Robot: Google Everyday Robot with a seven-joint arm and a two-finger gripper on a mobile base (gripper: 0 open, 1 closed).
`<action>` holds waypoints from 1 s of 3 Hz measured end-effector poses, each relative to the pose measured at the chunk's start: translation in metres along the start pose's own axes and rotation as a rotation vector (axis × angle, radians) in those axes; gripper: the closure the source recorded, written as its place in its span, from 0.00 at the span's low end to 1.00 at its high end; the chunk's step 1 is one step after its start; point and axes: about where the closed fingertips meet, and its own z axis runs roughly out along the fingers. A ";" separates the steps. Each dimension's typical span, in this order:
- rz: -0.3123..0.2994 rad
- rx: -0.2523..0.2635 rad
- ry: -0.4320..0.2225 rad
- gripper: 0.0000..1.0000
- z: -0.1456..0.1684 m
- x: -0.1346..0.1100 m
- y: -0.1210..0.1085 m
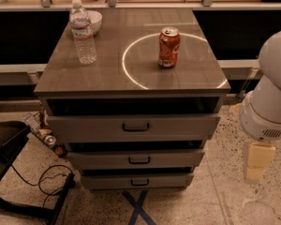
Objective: Open middle drawer
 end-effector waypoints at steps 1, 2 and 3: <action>0.012 -0.019 -0.025 0.00 0.046 -0.012 0.010; 0.010 -0.021 -0.053 0.00 0.107 -0.028 0.023; 0.000 -0.020 -0.099 0.00 0.156 -0.051 0.035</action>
Offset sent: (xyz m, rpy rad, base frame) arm -0.0090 0.0479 -0.1886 0.0943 0.0056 0.0058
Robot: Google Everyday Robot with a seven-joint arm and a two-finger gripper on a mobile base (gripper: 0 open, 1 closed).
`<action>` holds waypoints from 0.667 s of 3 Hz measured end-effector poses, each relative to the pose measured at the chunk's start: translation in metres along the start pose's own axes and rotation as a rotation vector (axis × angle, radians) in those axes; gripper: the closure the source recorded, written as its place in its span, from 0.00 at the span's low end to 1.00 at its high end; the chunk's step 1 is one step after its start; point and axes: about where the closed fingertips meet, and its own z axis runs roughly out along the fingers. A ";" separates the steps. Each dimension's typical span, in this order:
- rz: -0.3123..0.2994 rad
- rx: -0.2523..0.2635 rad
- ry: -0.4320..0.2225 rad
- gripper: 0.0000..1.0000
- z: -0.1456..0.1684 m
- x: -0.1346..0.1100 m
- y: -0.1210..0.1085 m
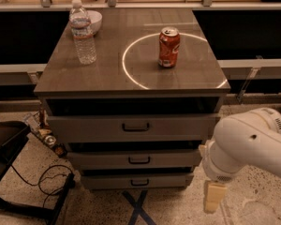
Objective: Open middle drawer
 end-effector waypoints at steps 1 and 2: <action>-0.021 0.020 -0.052 0.00 0.038 -0.027 0.004; -0.021 0.020 -0.052 0.00 0.038 -0.027 0.004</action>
Offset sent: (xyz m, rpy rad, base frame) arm 0.0008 0.0250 -0.0320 0.0353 -0.0129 0.0227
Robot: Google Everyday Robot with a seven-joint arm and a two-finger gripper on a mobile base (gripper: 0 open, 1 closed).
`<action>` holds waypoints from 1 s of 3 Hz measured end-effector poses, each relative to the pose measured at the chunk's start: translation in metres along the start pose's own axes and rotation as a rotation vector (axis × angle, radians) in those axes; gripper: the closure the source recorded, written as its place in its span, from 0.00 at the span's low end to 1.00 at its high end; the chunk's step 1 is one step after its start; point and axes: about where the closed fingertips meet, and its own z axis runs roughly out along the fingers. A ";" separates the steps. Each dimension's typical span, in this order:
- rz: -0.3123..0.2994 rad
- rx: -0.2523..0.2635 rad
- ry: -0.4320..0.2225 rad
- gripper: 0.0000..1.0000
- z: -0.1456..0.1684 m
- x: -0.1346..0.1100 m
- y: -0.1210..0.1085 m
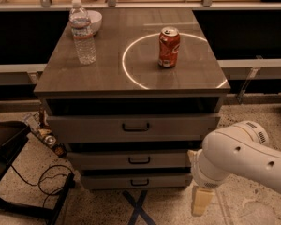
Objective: Open middle drawer
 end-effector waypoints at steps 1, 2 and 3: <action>-0.008 -0.022 -0.028 0.00 0.031 -0.017 -0.004; -0.030 -0.049 -0.059 0.00 0.072 -0.042 -0.012; -0.062 -0.064 -0.055 0.00 0.102 -0.062 -0.018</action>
Offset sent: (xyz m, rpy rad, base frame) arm 0.0449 0.0836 -0.1056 0.0961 0.0632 0.0785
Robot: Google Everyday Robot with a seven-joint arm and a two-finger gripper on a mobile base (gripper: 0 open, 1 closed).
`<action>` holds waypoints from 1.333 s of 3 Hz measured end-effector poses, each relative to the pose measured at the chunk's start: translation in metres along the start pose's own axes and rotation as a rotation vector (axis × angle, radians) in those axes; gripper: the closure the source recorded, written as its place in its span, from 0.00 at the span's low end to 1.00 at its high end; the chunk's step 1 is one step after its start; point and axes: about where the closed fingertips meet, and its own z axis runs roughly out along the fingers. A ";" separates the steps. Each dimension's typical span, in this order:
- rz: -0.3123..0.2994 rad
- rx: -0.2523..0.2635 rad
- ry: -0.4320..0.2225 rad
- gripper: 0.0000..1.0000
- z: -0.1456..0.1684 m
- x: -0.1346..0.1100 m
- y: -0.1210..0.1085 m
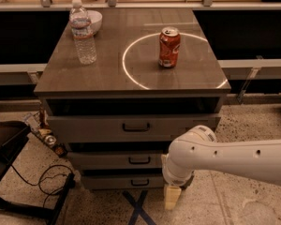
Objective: Open middle drawer
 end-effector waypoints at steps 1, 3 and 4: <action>-0.038 -0.004 0.001 0.00 0.027 -0.020 -0.008; -0.105 -0.005 0.006 0.00 0.068 -0.055 -0.022; -0.119 -0.010 -0.003 0.00 0.081 -0.068 -0.023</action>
Offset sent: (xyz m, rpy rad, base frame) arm 0.0361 0.0780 -0.0627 -0.0265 -0.0219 0.1220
